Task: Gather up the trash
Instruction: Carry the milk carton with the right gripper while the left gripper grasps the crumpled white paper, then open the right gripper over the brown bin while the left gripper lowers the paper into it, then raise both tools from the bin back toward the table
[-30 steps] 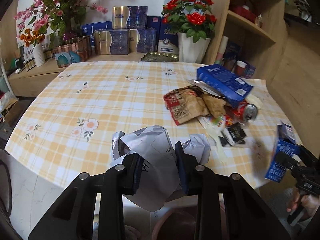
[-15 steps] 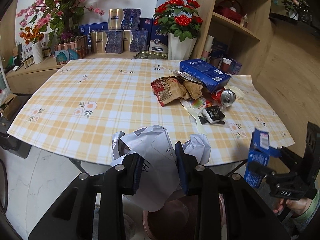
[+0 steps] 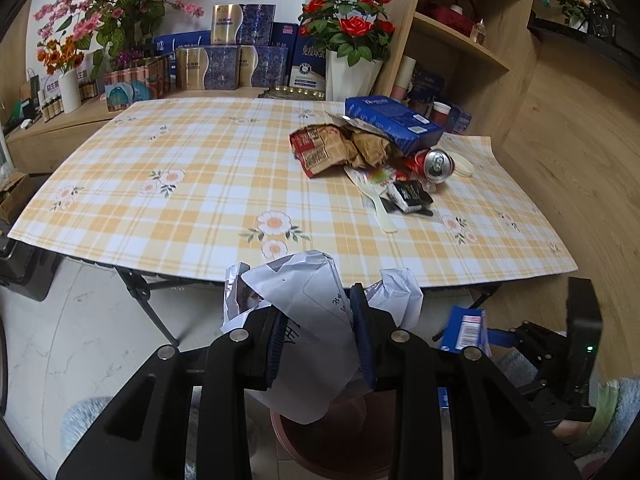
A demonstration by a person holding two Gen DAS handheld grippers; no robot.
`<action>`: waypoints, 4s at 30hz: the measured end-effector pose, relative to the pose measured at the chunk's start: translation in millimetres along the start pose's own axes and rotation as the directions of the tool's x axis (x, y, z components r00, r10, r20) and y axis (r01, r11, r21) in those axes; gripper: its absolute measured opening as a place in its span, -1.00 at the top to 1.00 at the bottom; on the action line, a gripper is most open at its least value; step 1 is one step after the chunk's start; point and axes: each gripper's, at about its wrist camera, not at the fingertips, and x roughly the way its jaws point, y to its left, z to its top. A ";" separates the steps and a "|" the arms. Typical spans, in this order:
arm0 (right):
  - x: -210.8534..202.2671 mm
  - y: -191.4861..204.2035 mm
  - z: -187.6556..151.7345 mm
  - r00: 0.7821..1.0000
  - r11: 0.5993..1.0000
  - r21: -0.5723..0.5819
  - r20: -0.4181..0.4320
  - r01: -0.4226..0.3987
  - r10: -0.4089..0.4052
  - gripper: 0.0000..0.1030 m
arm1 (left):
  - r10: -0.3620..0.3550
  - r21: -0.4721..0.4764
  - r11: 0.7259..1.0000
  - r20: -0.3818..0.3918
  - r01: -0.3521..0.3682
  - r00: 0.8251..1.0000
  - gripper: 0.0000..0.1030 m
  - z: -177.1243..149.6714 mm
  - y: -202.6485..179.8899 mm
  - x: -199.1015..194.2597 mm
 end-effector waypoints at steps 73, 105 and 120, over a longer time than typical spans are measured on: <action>25.9 -53.7 -9.5 0.986 0.961 0.222 -0.046 0.168 -0.162 -0.88 | -0.146 0.011 0.985 -0.468 0.172 0.872 0.35 -79.1 -17.5 135.6; 15.5 -46.4 -1.8 0.985 0.967 0.190 0.009 0.169 -0.174 -0.89 | -0.023 -0.180 0.983 -0.009 0.021 1.000 -0.77 -36.0 35.3 60.4; -17.7 -66.0 25.2 0.963 0.955 0.212 0.123 0.209 -0.238 -0.89 | 0.026 -0.140 0.990 0.062 -0.017 0.998 -0.77 -29.0 33.8 46.8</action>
